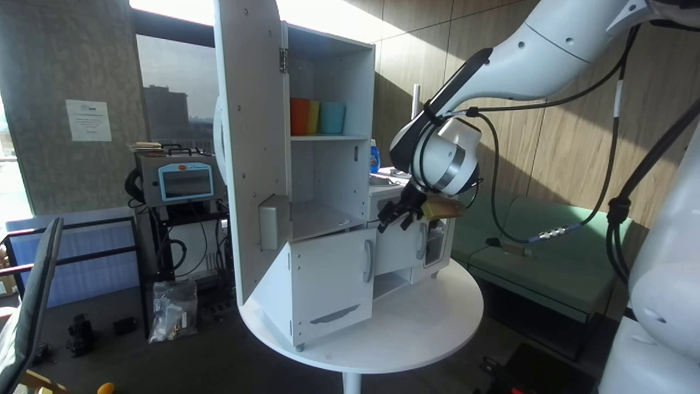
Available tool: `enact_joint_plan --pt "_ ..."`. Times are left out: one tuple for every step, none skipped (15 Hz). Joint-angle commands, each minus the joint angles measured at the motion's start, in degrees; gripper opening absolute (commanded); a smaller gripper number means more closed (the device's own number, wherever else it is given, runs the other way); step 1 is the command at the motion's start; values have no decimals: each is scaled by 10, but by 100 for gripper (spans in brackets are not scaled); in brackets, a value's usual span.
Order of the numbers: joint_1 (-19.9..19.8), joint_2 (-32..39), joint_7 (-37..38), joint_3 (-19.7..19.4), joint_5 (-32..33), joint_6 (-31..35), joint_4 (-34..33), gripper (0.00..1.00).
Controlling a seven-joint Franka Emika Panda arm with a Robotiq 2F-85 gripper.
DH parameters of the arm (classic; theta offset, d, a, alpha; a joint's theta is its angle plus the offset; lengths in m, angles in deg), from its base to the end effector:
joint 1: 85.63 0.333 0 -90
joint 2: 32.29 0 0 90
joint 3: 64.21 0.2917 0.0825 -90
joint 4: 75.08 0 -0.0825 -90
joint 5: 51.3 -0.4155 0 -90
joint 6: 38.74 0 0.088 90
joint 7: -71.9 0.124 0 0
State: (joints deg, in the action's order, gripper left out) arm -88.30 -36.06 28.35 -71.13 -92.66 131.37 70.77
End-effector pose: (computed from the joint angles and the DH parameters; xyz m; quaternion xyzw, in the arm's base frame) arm 0.4925 -0.1264 0.2737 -0.9622 0.0446 -0.2669 0.0305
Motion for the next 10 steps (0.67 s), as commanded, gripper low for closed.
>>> enact_joint_plan --pt "-36 9 158 -7 156 22 53 100" --pt "-45 10 205 -13 194 18 62 100" --pt "-57 7 253 -23 244 10 73 100" --pt "-95 1 298 -5 284 -2 79 100" --pt "-116 -11 345 -6 338 -22 86 100" --pt "-139 -22 390 -1 387 -33 90 100" --pt "-168 -35 436 9 439 -67 88 100" --pt "-196 -57 482 25 486 -108 84 100" --pt "-214 -87 527 46 517 -160 82 100" --pt "-215 -109 571 65 535 -206 85 100"
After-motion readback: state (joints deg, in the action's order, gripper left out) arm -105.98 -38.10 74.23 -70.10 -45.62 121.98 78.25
